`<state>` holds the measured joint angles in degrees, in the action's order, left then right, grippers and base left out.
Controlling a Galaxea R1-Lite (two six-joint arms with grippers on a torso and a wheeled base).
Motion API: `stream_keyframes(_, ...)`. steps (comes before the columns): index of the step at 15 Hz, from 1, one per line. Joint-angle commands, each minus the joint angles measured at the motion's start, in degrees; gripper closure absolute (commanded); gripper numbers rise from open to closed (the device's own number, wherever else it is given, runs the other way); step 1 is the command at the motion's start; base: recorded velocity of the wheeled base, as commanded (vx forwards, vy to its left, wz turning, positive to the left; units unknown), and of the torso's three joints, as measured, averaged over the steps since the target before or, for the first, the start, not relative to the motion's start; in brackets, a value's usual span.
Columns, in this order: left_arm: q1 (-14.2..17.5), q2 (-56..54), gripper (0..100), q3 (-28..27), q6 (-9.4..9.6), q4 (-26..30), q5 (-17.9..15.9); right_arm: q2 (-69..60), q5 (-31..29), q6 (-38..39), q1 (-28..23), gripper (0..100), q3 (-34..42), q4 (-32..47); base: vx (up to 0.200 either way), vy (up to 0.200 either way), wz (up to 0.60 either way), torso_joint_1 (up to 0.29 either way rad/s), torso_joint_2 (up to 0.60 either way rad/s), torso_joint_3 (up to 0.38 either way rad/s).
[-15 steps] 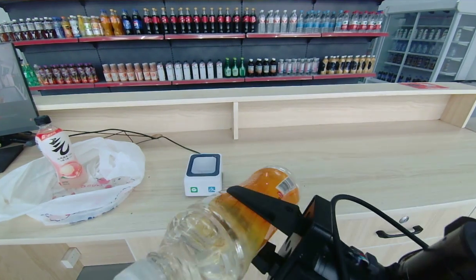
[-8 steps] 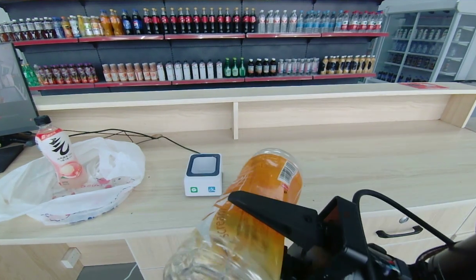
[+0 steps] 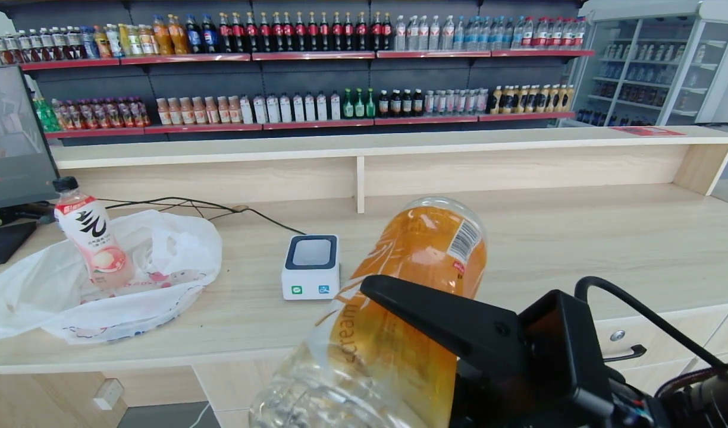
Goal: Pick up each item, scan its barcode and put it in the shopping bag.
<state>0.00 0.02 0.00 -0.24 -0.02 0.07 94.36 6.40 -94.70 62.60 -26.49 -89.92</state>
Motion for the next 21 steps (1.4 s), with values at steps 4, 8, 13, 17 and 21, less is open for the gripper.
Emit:
stream_keyframes(4, 0.0, -0.02, 0, 0.0, -0.02, 0.02, 0.01, -0.31, 1.16, -1.63, 0.51, 100, -1.11, -0.08, 0.0, 0.0, 0.0, 0.0, 0.0, 0.0)
stream_keyframes(8, 0.0, -0.02, 0, 0.0, -0.02, -0.06, 0.01, -0.66, 1.6, -3.65, 0.59, 100, -1.37, -0.08, 0.0, 0.0, 0.0, 0.0, 0.0, 0.0)
stream_keyframes(13, 0.0, -0.02, 0, 0.0, -0.02, -0.06, 0.01, -0.84, 1.6, -4.36, 0.59, 100, -1.55, -0.08, 0.0, 0.0, 0.0, 0.0, 0.0, 0.0)
stream_keyframes(17, 0.0, -0.02, 0, 0.0, -0.02, -0.06, 0.01, -1.1, 1.6, -5.5, 0.59, 100, -1.63, -0.08, 0.0, 0.0, 0.0, 0.0, 0.0, 0.0)
stream_keyframes(21, 0.0, -0.02, 0, 0.0, 0.07, -0.06, 0.01, -1.1, 1.6, -5.94, 0.59, 100, -1.81, -0.08, 0.0, 0.0, 0.0, 0.0, 0.0, 0.0)
